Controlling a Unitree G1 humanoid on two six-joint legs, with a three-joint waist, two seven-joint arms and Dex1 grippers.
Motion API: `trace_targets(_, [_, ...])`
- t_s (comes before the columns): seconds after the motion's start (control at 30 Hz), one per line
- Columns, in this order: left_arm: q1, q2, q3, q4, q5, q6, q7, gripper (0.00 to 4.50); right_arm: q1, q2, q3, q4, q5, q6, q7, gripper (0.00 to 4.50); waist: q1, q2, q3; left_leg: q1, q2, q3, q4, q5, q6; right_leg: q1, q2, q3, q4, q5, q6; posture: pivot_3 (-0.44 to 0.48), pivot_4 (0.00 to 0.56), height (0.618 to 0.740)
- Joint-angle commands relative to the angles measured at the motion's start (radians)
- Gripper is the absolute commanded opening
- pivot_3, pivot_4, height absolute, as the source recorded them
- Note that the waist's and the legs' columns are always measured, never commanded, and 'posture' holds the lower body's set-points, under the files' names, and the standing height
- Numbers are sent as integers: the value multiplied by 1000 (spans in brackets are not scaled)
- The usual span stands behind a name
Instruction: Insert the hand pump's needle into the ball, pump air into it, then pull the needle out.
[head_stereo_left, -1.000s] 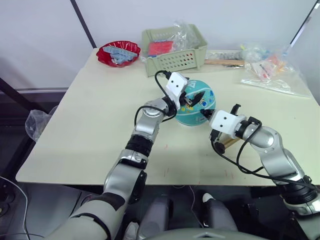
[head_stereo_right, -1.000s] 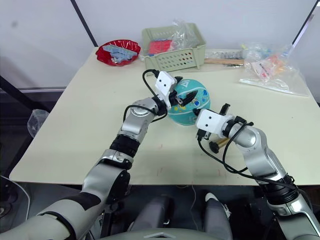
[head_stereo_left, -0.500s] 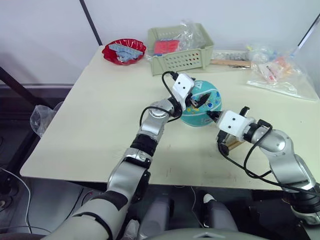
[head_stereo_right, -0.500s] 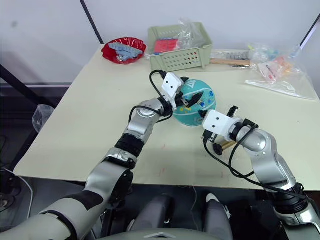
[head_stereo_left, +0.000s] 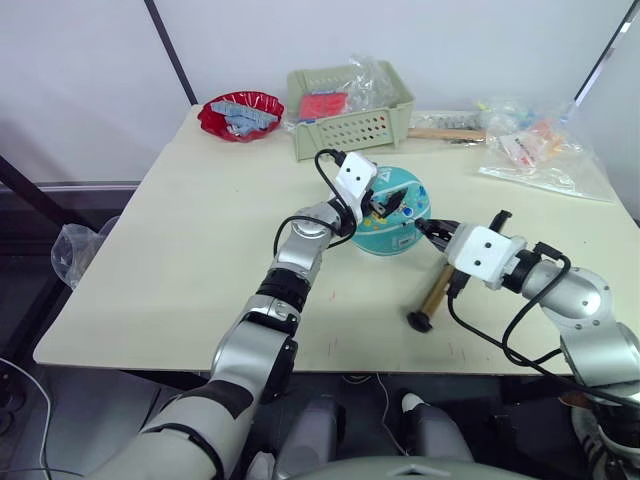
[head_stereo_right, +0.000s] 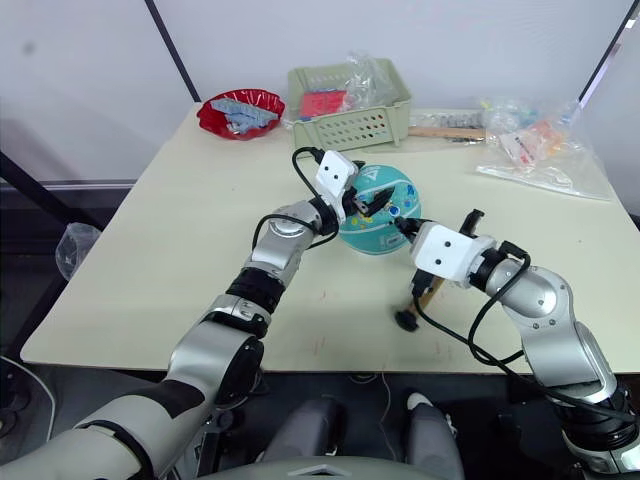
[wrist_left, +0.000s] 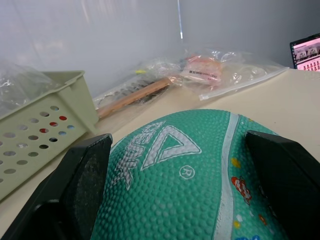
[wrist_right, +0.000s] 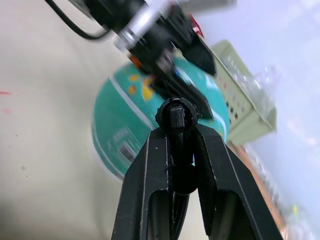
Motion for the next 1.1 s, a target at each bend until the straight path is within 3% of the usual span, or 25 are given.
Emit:
trace_targets(0.03, [68,-7,-19,67,20,29,-34,4500,27,21,-64,40,28,-56,-51,90,0,0,0,0,0,0,0,0,0,0,0,0,0,0,0,0,150,740])
trace_targets(0.27, [57,5,34,-118,-63,-3,-126,4500,36,85,-140,140,101,-94,-116,90,-6,2,3,-5,0,0,-2,0,0,-5,0,1,-1,2,-3,0,150,740])
trace_targets(0.4, [43,24,44,-188,-94,20,-165,4500,27,106,-166,170,134,-88,-142,90,-7,4,5,-19,-3,0,-3,1,0,-19,1,2,-1,4,-6,0,150,740])
trace_targets(0.67, [12,84,101,-422,-216,114,-260,4500,-2,125,-243,253,230,-67,-169,90,-23,5,16,-20,-4,3,-13,3,-5,-22,1,4,-6,3,-6,0,150,740])
trace_targets(1.0, [178,275,110,-750,-360,303,-435,4500,-74,102,-292,347,296,-66,-166,90,-57,7,18,-17,-3,8,-14,3,-5,-24,3,11,-4,3,-6,0,150,740])
trace_targets(1.1, [285,384,126,-832,-405,337,-537,4500,-99,94,-318,374,324,-50,-169,90,-60,8,18,-17,-2,10,-14,3,-4,-26,3,13,-3,3,-6,0,150,740])
